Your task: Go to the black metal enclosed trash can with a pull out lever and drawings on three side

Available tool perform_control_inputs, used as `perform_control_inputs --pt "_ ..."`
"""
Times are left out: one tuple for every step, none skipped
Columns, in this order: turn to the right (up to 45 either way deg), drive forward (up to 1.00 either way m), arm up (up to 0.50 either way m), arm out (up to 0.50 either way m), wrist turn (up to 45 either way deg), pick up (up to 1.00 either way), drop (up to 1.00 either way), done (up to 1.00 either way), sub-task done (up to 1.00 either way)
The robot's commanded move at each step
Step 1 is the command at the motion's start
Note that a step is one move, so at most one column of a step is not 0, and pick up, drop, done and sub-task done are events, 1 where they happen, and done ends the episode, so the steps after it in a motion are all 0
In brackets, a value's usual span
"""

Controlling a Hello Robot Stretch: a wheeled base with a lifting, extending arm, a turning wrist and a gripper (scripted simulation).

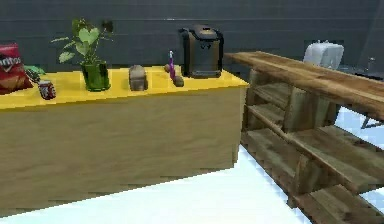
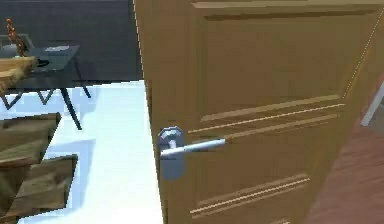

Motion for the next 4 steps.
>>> perform_control_inputs --pt "39.0 0.00 0.00 0.00 0.0 0.00 0.00 0.00 0.00" --pt "0.0 0.80 0.00 0.00 0.0 0.00 0.00 0.00 0.00" --pt "45.0 0.00 0.00 0.00 0.0 0.00 0.00 0.00 0.00" --pt "45.0 0.00 0.00 0.00 0.0 0.00 0.00 0.00 0.00"
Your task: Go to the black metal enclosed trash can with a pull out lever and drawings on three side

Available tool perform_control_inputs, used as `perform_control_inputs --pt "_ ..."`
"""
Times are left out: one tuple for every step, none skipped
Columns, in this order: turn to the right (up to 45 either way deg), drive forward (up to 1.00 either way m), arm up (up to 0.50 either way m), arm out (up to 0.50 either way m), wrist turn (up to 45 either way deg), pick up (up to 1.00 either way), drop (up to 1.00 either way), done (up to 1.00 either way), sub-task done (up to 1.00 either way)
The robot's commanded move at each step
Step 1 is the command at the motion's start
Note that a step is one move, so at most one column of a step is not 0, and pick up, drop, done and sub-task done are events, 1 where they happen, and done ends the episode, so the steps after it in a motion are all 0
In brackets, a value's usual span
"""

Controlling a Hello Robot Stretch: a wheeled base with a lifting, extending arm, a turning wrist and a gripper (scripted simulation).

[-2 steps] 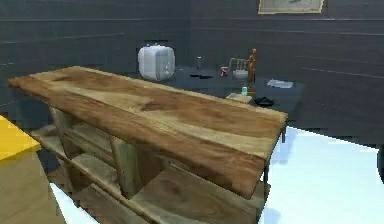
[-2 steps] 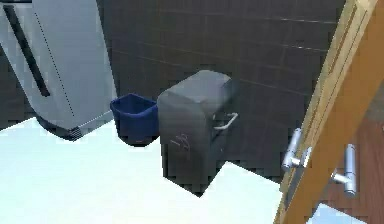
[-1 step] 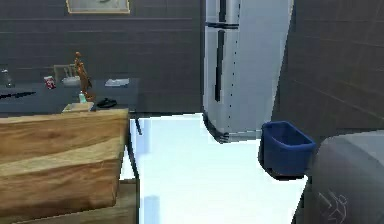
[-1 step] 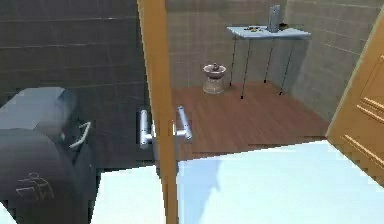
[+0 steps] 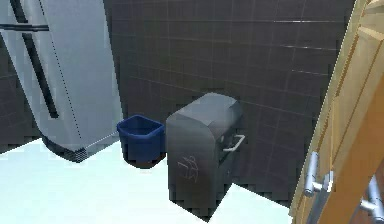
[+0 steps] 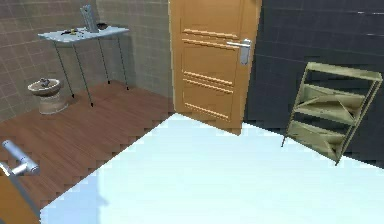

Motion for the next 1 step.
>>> perform_control_inputs --pt "0.0 0.00 0.00 0.00 0.0 0.00 0.00 1.00 0.00"
